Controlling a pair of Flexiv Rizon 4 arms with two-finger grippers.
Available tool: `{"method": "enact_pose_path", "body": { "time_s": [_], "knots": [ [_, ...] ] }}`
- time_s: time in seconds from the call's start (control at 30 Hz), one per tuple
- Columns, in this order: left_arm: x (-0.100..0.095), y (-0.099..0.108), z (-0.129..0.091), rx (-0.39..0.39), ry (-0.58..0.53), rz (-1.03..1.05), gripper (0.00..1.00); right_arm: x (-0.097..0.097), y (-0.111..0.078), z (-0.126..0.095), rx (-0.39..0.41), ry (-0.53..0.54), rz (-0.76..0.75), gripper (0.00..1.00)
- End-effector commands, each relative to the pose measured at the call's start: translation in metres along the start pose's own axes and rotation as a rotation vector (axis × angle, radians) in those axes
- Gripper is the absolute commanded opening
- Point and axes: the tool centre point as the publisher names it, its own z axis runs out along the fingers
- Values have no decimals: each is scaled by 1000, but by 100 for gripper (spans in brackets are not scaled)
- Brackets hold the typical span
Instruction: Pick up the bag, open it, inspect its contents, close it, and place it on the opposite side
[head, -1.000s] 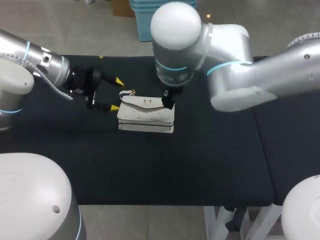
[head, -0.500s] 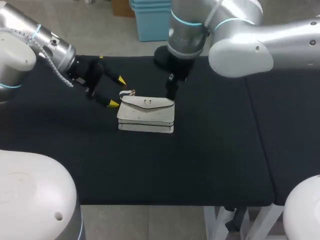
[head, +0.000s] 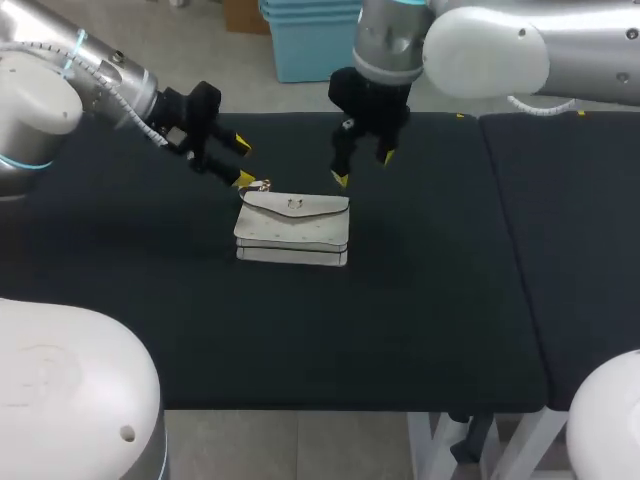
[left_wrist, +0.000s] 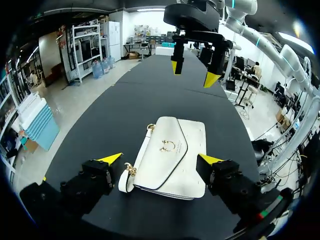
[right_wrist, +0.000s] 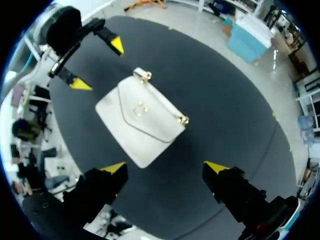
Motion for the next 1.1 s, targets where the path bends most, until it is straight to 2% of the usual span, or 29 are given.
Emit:
{"method": "enact_pose_path", "body": {
  "time_s": [0.03,0.07,0.13,0.57,0.6,0.63,0.73,0.77,0.8,0.9,0.97,1.1],
  "knots": [
    [6,6,0,-16,-118,-679,100,-6,-1,-2,126,237,346,100],
    [6,8,0,-16,-140,-707,100,-6,-3,0,133,287,375,100],
    [6,8,0,-16,-140,-707,100,-2,-9,3,142,317,368,100],
    [6,8,0,-16,-140,-707,100,-2,-9,3,142,317,368,100],
    [6,8,0,-16,-140,-707,100,-1,-6,2,112,336,391,100],
    [10,6,3,15,-152,-767,100,0,-5,1,83,383,412,100],
    [20,5,1,35,-201,-981,100,-3,-5,0,-4,449,554,100],
    [22,5,-1,30,-210,-1045,100,-5,-4,0,-51,452,617,100],
    [24,7,-2,23,-220,-1086,100,-6,-5,1,-75,478,620,100],
    [25,15,-4,10,-215,-1234,100,-12,-8,2,-168,568,696,100],
    [23,21,-5,15,-204,-1314,100,-16,-9,5,-210,582,751,100],
    [14,33,-9,36,-119,-1444,100,-21,-11,15,-299,653,763,100]
  ]
}}
